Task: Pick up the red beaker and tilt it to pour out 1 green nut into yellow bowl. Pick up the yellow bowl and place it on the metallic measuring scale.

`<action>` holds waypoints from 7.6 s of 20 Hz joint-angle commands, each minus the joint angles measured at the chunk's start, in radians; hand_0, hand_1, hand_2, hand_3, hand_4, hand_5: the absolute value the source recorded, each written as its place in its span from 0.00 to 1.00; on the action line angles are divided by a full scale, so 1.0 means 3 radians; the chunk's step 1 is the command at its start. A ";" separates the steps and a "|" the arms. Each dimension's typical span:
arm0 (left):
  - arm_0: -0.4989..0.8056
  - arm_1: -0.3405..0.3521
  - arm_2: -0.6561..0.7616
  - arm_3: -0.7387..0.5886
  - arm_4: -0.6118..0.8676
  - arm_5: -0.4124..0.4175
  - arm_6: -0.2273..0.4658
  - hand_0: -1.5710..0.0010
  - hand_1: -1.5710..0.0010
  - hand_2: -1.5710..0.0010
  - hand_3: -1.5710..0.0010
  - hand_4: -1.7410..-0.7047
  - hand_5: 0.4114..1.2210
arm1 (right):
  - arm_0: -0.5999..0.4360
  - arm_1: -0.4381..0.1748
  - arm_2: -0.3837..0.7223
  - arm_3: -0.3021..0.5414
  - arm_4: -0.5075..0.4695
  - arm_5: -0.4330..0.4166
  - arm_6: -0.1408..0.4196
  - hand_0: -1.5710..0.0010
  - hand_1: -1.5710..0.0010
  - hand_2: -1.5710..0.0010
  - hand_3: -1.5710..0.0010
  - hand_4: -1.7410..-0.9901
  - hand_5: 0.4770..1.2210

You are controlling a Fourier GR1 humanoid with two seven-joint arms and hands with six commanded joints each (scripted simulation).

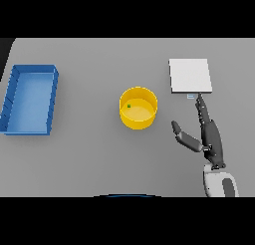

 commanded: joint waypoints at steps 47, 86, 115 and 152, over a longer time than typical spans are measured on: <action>0.3031 0.0830 0.0375 -0.2839 0.1863 0.1031 0.1484 0.99 0.99 0.99 0.99 0.93 0.35 | -0.0259 -0.0370 0.0296 -0.0014 0.0513 0.0223 0.0084 1.00 1.00 1.00 1.00 0.72 0.31; 0.2979 0.0840 0.0356 -0.2775 0.1856 0.0955 0.1384 1.00 1.00 1.00 1.00 0.92 0.39 | -0.2496 -0.0879 0.1841 0.1735 0.2024 0.1724 -0.0034 1.00 0.99 0.98 0.97 0.56 0.37; 0.2997 0.0895 0.0378 -0.2907 0.1893 0.0986 0.1486 1.00 1.00 1.00 1.00 0.90 0.38 | -0.2746 -0.1430 0.1533 0.0898 0.1525 0.2428 0.0471 0.00 0.00 0.01 0.21 0.03 1.00; 0.2929 0.1084 0.0160 -0.3041 0.2033 0.1133 0.1684 1.00 1.00 1.00 1.00 0.90 0.41 | -0.3641 -0.1426 0.1307 0.4035 0.1632 0.1057 -0.0241 0.02 0.08 0.05 0.35 0.11 1.00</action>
